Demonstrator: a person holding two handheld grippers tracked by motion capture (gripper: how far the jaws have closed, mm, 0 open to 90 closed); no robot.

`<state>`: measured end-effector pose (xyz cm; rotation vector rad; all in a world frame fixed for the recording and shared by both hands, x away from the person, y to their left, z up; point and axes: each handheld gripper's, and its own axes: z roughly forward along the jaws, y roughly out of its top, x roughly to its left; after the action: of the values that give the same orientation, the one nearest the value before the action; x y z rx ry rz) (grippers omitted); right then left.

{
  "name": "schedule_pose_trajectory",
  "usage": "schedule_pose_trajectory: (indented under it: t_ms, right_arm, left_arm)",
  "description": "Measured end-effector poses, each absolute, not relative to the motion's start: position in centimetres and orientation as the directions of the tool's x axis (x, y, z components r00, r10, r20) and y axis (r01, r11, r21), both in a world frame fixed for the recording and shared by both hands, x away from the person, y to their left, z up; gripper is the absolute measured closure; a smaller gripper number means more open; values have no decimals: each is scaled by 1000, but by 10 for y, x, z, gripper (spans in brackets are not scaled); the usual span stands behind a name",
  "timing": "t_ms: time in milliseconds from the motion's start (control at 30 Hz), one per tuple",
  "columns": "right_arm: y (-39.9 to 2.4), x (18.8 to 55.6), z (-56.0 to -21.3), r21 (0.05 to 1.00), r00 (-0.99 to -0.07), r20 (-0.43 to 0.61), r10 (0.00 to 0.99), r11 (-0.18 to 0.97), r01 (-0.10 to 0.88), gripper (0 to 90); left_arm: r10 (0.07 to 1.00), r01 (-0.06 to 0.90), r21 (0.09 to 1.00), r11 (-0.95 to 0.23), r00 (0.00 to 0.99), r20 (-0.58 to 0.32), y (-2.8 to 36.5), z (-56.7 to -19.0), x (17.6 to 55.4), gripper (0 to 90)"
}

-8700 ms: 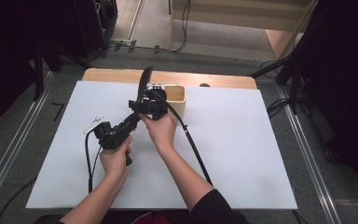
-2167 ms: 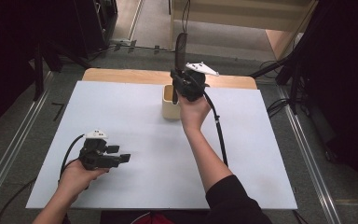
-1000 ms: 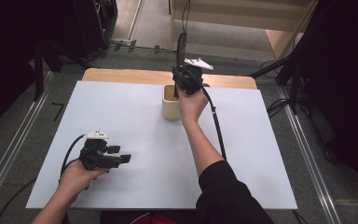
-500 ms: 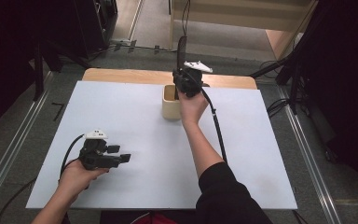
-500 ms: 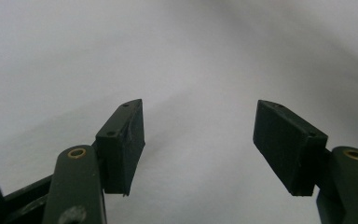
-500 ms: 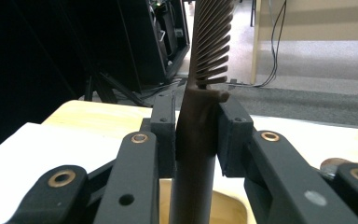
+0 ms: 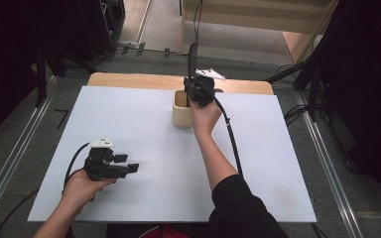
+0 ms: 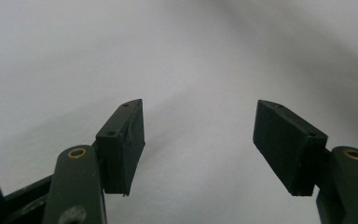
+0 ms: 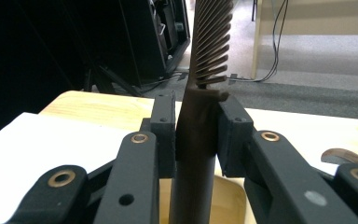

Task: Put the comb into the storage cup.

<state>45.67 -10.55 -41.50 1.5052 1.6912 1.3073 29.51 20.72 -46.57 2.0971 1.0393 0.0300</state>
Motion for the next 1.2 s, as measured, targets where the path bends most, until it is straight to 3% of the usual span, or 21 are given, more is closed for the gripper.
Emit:
schedule_pose_trajectory:
  t_ms: [1033, 1067, 1133, 1200]
  right_arm:
    - [-105, 448, -436, 884, -268, 169, 948, -25, 467, 692]
    - [-105, 449, -436, 882, -277, 173, 945, -24, 470, 663]
    - [-107, 449, -436, 890, -315, 173, 933, -11, 455, 406]
    - [-108, 446, -433, 902, -322, 126, 938, 26, 430, 263]
  left_arm:
    - [681, 660, 655, -368, 671, -293, 206, -466, 294, 353]
    - [681, 660, 654, -369, 671, -293, 206, -466, 294, 353]
    - [681, 660, 655, -368, 671, -293, 206, -466, 294, 353]
    - [681, 660, 654, -368, 671, -294, 207, -466, 295, 353]
